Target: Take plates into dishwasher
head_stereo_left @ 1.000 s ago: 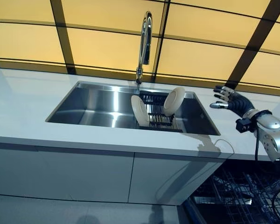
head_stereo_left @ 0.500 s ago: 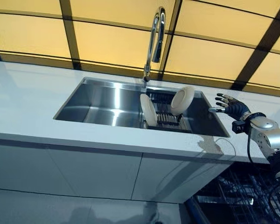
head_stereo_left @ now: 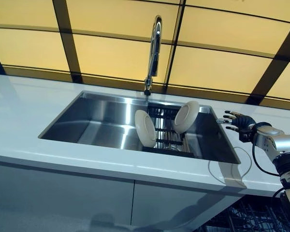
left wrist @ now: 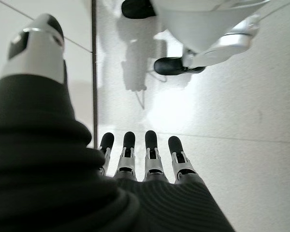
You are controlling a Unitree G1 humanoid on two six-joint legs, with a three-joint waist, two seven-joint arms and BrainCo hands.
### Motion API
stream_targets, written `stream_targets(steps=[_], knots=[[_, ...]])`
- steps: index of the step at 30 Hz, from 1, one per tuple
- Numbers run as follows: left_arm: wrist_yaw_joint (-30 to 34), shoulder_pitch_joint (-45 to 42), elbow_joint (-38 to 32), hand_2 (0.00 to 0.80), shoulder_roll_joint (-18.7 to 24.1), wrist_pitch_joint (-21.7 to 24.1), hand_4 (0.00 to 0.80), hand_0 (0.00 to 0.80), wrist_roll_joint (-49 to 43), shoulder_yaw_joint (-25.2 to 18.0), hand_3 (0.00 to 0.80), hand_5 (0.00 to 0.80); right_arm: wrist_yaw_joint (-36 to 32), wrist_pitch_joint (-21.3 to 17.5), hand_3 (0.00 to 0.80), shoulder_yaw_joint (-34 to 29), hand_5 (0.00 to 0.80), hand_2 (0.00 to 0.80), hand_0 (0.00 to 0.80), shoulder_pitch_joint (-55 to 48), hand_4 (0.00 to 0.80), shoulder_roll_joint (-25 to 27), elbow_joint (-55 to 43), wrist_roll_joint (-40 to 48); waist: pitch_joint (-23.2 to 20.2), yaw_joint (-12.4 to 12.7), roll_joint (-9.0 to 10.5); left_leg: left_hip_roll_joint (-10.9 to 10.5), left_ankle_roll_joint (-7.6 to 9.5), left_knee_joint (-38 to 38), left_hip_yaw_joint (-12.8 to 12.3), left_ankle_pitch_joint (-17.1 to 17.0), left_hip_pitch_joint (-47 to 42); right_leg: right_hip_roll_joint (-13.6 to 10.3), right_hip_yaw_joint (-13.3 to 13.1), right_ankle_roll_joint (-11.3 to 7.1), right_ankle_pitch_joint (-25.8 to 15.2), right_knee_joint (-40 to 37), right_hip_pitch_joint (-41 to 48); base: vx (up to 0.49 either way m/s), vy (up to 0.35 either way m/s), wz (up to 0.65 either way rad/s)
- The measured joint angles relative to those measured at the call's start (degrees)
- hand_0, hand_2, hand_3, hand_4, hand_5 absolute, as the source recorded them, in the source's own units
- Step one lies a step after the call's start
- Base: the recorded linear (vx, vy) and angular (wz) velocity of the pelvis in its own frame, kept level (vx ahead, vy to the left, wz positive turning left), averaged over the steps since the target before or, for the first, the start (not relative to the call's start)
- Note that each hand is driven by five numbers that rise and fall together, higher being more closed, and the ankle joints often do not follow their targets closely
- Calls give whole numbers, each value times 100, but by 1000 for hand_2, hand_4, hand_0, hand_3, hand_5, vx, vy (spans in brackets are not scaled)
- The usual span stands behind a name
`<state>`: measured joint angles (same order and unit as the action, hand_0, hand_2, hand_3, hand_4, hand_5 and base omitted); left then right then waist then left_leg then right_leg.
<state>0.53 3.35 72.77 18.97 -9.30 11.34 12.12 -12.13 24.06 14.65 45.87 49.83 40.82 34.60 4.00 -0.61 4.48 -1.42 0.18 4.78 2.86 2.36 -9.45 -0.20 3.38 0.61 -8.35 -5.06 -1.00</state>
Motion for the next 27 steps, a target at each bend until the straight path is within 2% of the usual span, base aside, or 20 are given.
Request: stream_targets(steps=[1, 2, 3, 4, 5, 6, 7, 9, 10, 11, 12, 13, 16, 21, 27], knots=[[-6, -16, 6, 0, -4, -2, 0, 0, 0, 0, 0, 0, -5, 2, 0, 1, 0, 0, 0, 7, 0, 6, 1, 9, -11, -1, -12, 5, -7, -6, -17, 5, 2, 0, 1, 10, 7, 1, -8, -3, 19, -12], [-39, -44, 38, 0, -1, 23, 0, 0, 0, -6, 0, 0, -11, -4, 0, 78, 0, 0, 0, 11, 0, 15, 26, 23, -20, 13, -13, 31, -84, -461, -72, 176, 200, 39, 8, 98, 125, 127, -84, 37, 34, -10], [-52, -48, 50, 0, 14, 29, 0, 0, 0, 0, 0, 0, -10, 1, 0, 112, 0, 0, 0, 12, 0, 19, 38, 37, -31, -2, 15, 11, -93, -782, -81, 311, 386, 1, -1, 87, 145, 145, -145, 79, 83, -3], [-55, -50, 43, 0, 28, 74, 0, 0, 0, 11, 0, 0, 52, 12, 0, 184, 0, 0, 0, -7, 0, 23, 21, 58, 27, 21, 121, -133, -271, -1827, -14, 541, 981, -44, -118, 125, 105, 99, -164, 78, 99, -11], [-47, -88, 0, 0, -5, 114, 0, 0, -1, 12, 0, 0, 78, 38, 0, 219, 0, 0, 0, -17, 0, 23, -7, 83, 73, 47, 217, -173, -229, -1936, 44, 551, 1191, -123, -208, 175, -6, 36, -187, 61, 123, -25], [-27, -107, 7, 0, -74, 91, 0, 0, -10, 13, 0, 0, 93, 46, 0, 222, 0, 0, 0, -2, 0, 45, -10, 115, 99, 137, 118, -92, -203, -1478, 26, 522, 1217, -73, -164, 166, -12, 54, -233, 34, 96, -34], [-13, -106, 5, 0, -89, 84, 0, 0, -25, 16, 0, 0, 118, 47, 0, 219, 0, 0, 0, -4, 0, 46, -7, 122, 124, 136, 82, -67, -202, -1347, 20, 515, 1211, -51, -162, 165, -13, 83, -253, 31, 77, -39], [-10, -112, 1, 0, -73, 66, 0, 0, -47, 160, 0, 0, 200, 116, 0, 208, 0, 0, 0, -67, 0, -37, -174, 154, 146, 157, 69, -152, -97, -1036, 42, 349, 1092, -86, -223, 77, 30, 91, -354, 41, 12, -44], [-18, -85, -22, 0, -80, 55, 0, 0, -39, 152, 0, 0, 251, 125, 0, 198, 0, 0, 0, -88, 0, -49, -293, 164, 198, 154, -25, -54, 7, -763, 37, 220, 1016, -78, -135, -283, 249, 67, -325, 52, -19, -33], [-51, -83, -150, 0, -87, 59, 0, 0, -34, 121, 0, 0, 293, 131, 0, 169, 0, 0, 0, -95, 0, -40, -261, 174, 308, 91, -257, 212, -45, -524, -51, -156, 925, 24, 70, -300, 224, 467, -347, 44, -21, -16], [-63, -104, -230, 0, -43, 69, 0, 0, -34, 122, 0, 0, 304, 177, 0, 179, 0, 0, 0, -116, 0, -42, -212, 197, 291, 34, -230, 203, -45, -404, -73, -255, 870, -49, 104, -355, 267, 537, -281, 39, -15, 0], [-81, -115, -224, 0, 34, 88, 0, 0, -34, 101, 0, 0, 317, 215, 0, 148, 0, 0, 0, -115, 0, -31, -219, 214, 218, 4, -117, 111, -78, -265, -128, -396, 798, -207, 108, -311, 329, 408, -148, 35, -6, -7], [-102, -112, -159, 0, 56, 104, 0, 0, -35, 8, 0, 0, 308, 237, 0, 90, 0, 0, 0, -99, 0, 3, -249, 249, 207, -19, -116, 104, -80, -126, -119, -447, 714, -202, 105, -372, 206, 138, -20, 53, 13, -12], [-96, -97, -169, 0, 49, 126, 0, 0, -35, 9, 0, 0, 176, 267, 0, 91, 0, 0, 0, -96, 0, 32, -249, 275, 183, 0, -102, 91, -95, 6, -118, -488, 582, -199, 98, -238, 144, 23, 86, 52, 16, 3], [-91, -83, -169, 0, 45, 178, 0, 0, -35, 10, 0, 0, 126, 356, 0, 106, 0, 0, 0, -24, 0, -7, -254, 290, 174, 19, -88, 76, -81, 12, -115, -471, 589, -213, 90, -239, 145, 23, 90, 16, 4, 2]])
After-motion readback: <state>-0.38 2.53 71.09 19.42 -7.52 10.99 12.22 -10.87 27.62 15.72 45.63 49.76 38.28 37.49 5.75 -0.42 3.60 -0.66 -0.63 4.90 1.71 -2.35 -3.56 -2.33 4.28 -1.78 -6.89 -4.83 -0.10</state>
